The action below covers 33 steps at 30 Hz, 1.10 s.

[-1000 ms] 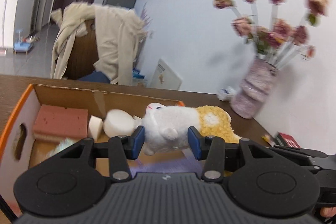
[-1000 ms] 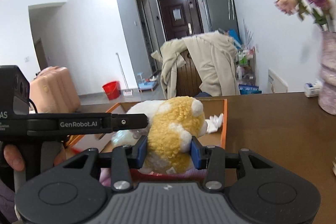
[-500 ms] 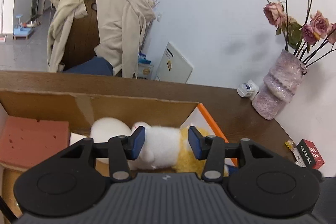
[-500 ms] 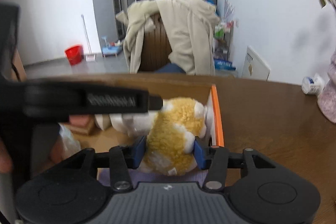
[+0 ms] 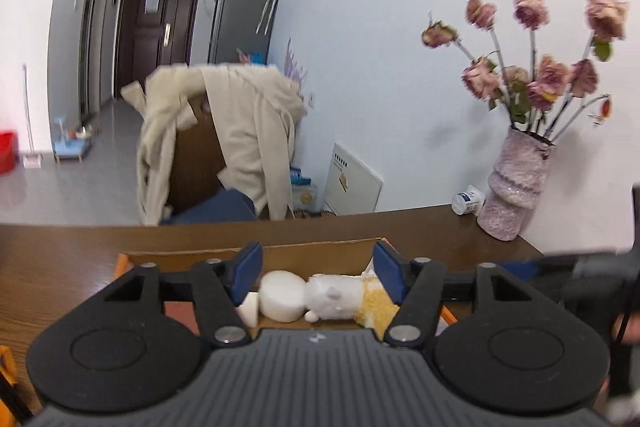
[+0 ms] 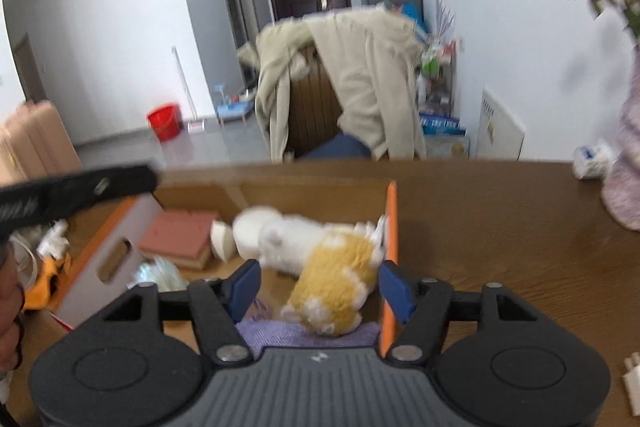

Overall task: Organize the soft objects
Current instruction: 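Carry the plush dog with both grippers into the box and release, then move both tools back toward the remaining pile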

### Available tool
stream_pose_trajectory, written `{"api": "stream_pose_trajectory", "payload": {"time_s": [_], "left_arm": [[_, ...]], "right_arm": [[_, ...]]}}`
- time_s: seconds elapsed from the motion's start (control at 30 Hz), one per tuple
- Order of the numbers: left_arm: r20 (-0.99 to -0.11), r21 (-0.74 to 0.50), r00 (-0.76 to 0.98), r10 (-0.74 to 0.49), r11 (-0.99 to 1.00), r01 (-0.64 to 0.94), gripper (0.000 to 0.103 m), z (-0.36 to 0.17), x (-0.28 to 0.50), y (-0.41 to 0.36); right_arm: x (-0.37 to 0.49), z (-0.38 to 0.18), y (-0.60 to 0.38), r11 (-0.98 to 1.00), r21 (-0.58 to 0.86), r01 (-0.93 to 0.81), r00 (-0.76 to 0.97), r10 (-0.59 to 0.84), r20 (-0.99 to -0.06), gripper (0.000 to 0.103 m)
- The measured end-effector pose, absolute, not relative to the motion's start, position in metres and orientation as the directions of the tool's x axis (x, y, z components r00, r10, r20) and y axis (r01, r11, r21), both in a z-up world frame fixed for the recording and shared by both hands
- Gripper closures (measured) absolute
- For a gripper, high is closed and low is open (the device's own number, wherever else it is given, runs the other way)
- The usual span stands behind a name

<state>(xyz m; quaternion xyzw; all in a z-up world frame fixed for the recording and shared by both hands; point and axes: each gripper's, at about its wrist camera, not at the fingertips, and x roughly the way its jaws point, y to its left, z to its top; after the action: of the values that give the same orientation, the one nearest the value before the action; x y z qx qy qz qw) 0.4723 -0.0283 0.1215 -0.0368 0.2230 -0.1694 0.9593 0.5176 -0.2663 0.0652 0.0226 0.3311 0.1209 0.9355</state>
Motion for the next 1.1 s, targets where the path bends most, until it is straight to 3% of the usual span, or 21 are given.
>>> {"api": "stream_pose_trajectory", "payload": {"time_s": [0.23, 0.43, 0.5, 0.8, 0.9, 1.0, 1.1], "left_arm": [[-0.388, -0.089, 0.876, -0.287, 0.958, 0.274, 0.03, 0.145, 0.393, -0.006], [-0.355, -0.035, 0.9, -0.253, 0.966, 0.257, 0.026, 0.138, 0.321, 0.002], [-0.325, -0.013, 0.915, -0.238, 0.969, 0.248, 0.02, 0.134, 0.297, 0.004], [-0.282, 0.06, 0.941, -0.185, 0.976, 0.21, 0.007, 0.09, 0.193, 0.019], [-0.289, 0.03, 0.939, -0.185, 0.979, 0.203, 0.007, 0.07, 0.166, 0.025], [-0.295, -0.015, 0.94, -0.172, 0.984, 0.175, 0.007, 0.049, 0.143, 0.033], [-0.291, -0.022, 0.945, -0.149, 0.989, 0.149, 0.007, 0.038, 0.128, 0.037]], "right_arm": [[0.449, 0.123, -0.284, 0.97, 0.104, -0.22, 0.815, 0.241, -0.527, 0.028], [0.388, 0.137, -0.281, 0.963, 0.063, -0.262, 0.843, 0.26, -0.471, 0.025], [0.369, 0.137, -0.278, 0.96, 0.053, -0.273, 0.852, 0.267, -0.449, 0.021], [0.259, 0.103, -0.273, 0.959, 0.041, -0.282, 0.91, 0.281, -0.306, 0.015], [0.222, 0.083, -0.266, 0.963, -0.01, -0.27, 0.932, 0.259, -0.255, 0.012], [0.193, 0.063, -0.254, 0.962, -0.063, -0.265, 0.936, 0.241, -0.255, 0.011], [0.169, 0.045, -0.249, 0.961, 0.006, -0.276, 0.922, 0.267, -0.28, 0.011]]}}
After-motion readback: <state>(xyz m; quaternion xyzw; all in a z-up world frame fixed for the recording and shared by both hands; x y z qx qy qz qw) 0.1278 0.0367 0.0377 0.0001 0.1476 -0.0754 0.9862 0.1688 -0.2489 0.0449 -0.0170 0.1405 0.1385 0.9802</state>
